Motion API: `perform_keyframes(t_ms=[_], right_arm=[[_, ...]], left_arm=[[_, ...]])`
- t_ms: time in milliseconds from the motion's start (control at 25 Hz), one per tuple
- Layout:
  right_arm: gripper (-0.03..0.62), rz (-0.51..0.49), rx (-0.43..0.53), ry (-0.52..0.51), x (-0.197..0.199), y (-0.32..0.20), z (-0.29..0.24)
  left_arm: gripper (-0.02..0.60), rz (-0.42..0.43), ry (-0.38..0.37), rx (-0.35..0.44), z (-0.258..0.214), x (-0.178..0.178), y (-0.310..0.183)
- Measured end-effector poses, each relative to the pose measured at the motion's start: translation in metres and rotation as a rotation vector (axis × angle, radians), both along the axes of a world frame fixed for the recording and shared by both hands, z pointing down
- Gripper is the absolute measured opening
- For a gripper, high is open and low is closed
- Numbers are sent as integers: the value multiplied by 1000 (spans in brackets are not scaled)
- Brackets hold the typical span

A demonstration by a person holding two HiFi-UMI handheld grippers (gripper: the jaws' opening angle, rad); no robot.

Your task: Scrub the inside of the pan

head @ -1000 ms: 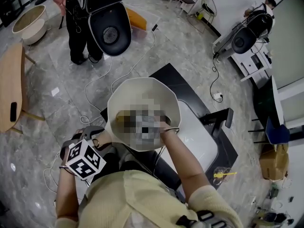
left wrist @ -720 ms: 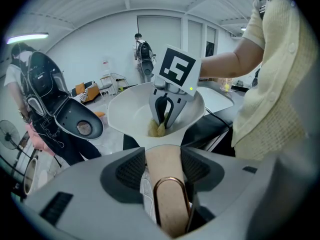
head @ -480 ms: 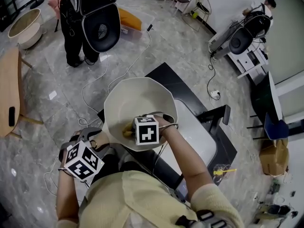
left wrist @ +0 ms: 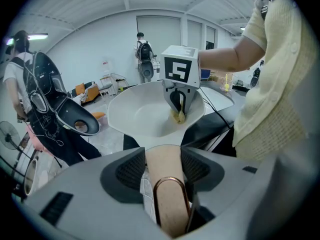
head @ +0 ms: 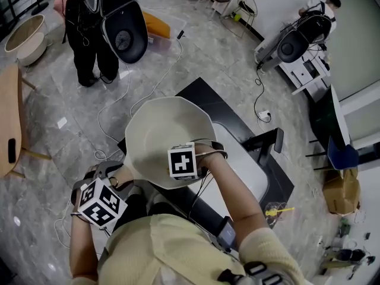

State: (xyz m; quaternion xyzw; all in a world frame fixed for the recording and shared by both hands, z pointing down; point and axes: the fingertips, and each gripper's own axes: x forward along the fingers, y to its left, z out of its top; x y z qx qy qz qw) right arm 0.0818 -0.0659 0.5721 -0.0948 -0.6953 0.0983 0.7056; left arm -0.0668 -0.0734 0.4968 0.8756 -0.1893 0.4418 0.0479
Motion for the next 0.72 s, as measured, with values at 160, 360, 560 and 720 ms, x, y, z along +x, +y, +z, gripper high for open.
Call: perform_keyframes(t_ms=[160, 360, 560, 720], right_arm=[[44, 48, 28, 60, 14, -8, 3], [44, 100, 93, 122, 31, -26, 6], [44, 147, 207, 190, 46, -52, 5], [44, 177, 314, 236, 56, -74, 6]], left_arm=[[230, 2, -1, 0, 1, -1, 0], [230, 3, -6, 1, 0, 0, 0], [230, 5, -9, 5, -1, 0, 0], [229, 4, -8, 8, 0, 1, 0]])
